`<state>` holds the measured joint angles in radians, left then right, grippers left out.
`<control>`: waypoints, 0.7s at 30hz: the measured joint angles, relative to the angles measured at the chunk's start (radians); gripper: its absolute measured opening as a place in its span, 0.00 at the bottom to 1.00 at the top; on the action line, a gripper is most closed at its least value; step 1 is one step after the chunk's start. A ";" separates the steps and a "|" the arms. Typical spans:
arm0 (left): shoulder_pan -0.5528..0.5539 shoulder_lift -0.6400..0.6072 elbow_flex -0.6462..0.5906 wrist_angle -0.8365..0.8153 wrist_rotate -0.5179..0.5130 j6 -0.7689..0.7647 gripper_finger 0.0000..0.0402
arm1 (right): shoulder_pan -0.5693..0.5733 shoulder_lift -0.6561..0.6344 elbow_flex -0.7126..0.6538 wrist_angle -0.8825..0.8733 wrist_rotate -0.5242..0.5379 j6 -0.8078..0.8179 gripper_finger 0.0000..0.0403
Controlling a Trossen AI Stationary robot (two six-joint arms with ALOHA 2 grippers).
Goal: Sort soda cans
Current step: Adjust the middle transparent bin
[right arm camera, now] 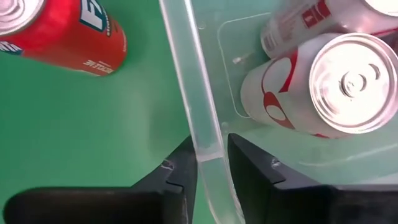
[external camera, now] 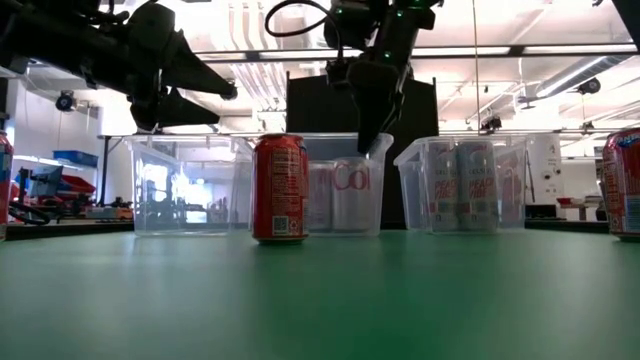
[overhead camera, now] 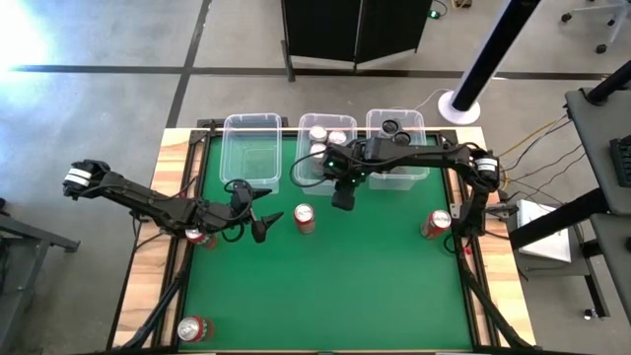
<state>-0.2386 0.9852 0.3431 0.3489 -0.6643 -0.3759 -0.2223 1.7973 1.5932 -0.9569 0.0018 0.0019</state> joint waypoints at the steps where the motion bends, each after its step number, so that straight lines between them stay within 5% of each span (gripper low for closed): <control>1: 0.000 0.000 0.000 0.000 0.000 0.000 0.96 | 0.001 0.000 0.000 0.000 -0.001 0.007 0.18; 21: 0.000 0.000 0.000 0.000 0.000 0.000 0.96 | 0.015 0.000 0.000 -0.012 0.027 -0.126 0.12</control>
<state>-0.2386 0.9855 0.3431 0.3490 -0.6643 -0.3759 -0.2074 1.7973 1.5932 -0.9691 0.0283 -0.1242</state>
